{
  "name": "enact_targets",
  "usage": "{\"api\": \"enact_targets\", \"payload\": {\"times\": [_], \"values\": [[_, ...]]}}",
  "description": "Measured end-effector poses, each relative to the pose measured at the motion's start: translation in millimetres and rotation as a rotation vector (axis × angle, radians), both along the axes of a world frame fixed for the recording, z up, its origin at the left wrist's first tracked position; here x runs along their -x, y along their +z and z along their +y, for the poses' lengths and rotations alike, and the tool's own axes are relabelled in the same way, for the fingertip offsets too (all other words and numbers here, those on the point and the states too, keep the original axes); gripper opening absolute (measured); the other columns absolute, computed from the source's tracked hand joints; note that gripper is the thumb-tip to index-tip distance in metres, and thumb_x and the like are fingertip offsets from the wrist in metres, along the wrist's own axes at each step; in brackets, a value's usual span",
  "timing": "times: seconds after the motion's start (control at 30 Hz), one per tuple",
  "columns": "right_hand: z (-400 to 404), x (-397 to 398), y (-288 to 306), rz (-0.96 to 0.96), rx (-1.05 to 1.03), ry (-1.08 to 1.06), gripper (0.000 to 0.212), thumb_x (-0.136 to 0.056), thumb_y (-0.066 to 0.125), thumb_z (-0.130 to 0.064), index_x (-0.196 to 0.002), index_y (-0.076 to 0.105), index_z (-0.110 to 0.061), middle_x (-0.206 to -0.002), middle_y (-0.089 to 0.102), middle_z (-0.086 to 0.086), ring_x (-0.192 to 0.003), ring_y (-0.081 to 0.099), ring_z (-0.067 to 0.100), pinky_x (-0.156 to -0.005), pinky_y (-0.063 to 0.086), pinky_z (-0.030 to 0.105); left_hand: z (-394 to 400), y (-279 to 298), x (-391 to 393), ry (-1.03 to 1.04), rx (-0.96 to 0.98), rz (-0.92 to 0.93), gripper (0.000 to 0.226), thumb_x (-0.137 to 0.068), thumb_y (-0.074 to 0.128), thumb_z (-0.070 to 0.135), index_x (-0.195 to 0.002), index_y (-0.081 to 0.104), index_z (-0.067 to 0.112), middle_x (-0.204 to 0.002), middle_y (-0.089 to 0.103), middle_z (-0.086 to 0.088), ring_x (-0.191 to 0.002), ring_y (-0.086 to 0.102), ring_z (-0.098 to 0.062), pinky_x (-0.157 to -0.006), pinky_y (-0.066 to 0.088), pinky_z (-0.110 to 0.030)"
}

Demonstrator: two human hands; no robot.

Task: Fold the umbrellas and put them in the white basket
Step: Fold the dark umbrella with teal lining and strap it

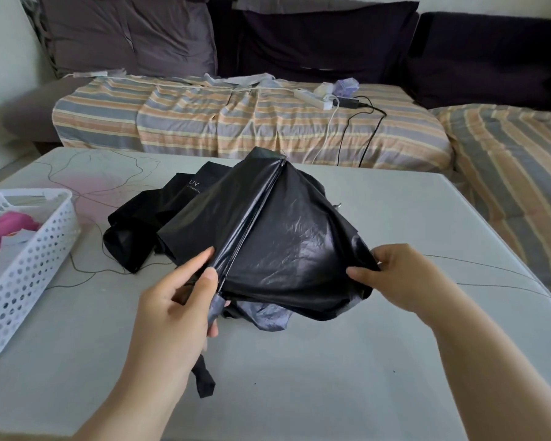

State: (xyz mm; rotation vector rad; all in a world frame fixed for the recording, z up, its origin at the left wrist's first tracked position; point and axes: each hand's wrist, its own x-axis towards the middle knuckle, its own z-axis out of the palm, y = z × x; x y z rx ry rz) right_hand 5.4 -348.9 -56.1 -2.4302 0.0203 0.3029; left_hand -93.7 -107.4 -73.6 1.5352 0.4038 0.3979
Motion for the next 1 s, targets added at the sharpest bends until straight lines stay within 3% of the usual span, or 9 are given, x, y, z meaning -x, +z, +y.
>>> {"api": "enact_targets", "payload": {"times": [0.13,0.27,0.33,0.47,0.53,0.6,0.73,0.83,1.0], "values": [[-28,-10,3,0.172,-0.822,0.231,0.052,-0.067,0.082,-0.046,-0.090,0.067,-0.002,-0.105,0.070,0.013,-0.102,0.062,0.024,-0.098,0.042,0.034,4,3,-2,0.029,0.105,0.001,0.026,-0.094,0.056,0.018,-0.101,0.068,0.040,-0.071,0.062,-0.031,-0.040,0.043,-0.020,-0.038,0.032,-0.023],[-19,-9,4,0.176,-1.213,0.488,0.075,-0.082,0.072,-0.043,-0.122,0.050,0.016,-0.135,0.054,0.020,-0.129,0.048,0.033,-0.108,0.038,0.041,10,1,-5,0.031,0.104,0.014,0.026,-0.094,0.055,0.017,-0.106,0.068,0.035,-0.067,0.061,-0.030,-0.037,0.040,-0.019,-0.037,0.030,-0.021],[-11,-7,7,0.157,-1.282,0.432,0.061,-0.081,0.071,-0.044,-0.121,0.063,0.001,-0.127,0.062,0.015,-0.123,0.055,0.028,-0.101,0.045,0.034,10,0,-5,0.024,0.096,0.017,0.026,-0.094,0.054,0.016,-0.107,0.068,0.034,-0.065,0.060,-0.030,-0.037,0.039,-0.018,-0.037,0.030,-0.021],[6,-7,4,-0.091,-0.719,0.012,0.027,-0.083,0.070,-0.043,-0.070,0.067,-0.019,-0.069,0.066,-0.001,-0.067,0.060,0.016,-0.064,0.046,0.027,9,0,-5,0.033,0.069,0.003,0.027,-0.094,0.055,0.018,-0.107,0.067,0.038,-0.057,0.054,-0.027,-0.042,0.042,-0.020,-0.036,0.031,-0.022],[7,-10,-1,-0.248,-0.240,-0.245,0.024,-0.081,0.073,-0.040,-0.080,0.058,-0.022,-0.070,0.061,-0.007,-0.070,0.056,0.017,-0.069,0.047,0.032,8,-1,-4,0.028,0.020,-0.007,0.027,-0.094,0.055,0.018,-0.111,0.067,0.035,-0.057,0.048,-0.027,-0.042,0.041,-0.019,-0.036,0.032,-0.021],[12,-4,4,-0.461,-0.093,-0.348,0.028,-0.081,0.072,-0.035,-0.095,0.049,-0.029,-0.094,0.056,-0.010,-0.087,0.055,0.013,-0.092,0.045,0.039,7,0,-3,0.024,-0.023,-0.006,0.028,-0.094,0.055,0.019,-0.111,0.067,0.037,-0.061,0.048,-0.029,-0.042,0.041,-0.017,-0.036,0.034,-0.019],[56,29,26,-0.857,-0.237,0.071,0.021,-0.085,0.068,-0.019,-0.102,0.059,-0.027,-0.105,0.052,-0.006,-0.089,0.050,-0.004,-0.085,0.034,0.003,-2,0,0,0.015,-0.035,-0.008,0.033,-0.092,0.057,0.021,-0.096,0.067,0.052,-0.070,0.057,-0.029,-0.046,0.046,-0.020,-0.042,0.038,-0.023],[86,45,5,-0.849,-0.004,0.515,0.036,-0.085,0.062,-0.028,-0.121,0.061,-0.022,-0.125,0.051,-0.004,-0.116,0.047,0.014,-0.102,0.037,0.022,-5,2,1,0.006,0.000,-0.017,0.043,-0.092,0.057,0.019,-0.093,0.064,0.061,-0.067,0.049,-0.032,-0.047,0.045,-0.025,-0.044,0.038,-0.027],[94,47,-30,-0.814,0.252,0.683,0.069,-0.091,0.055,-0.023,-0.148,0.021,-0.042,-0.157,0.023,-0.001,-0.146,0.018,0.027,-0.114,0.020,0.043,-3,12,4,-0.052,0.119,-0.033,0.040,-0.093,0.054,0.023,-0.107,0.060,0.060,-0.056,0.048,-0.017,-0.045,0.047,-0.026,-0.042,0.039,-0.031]]}}
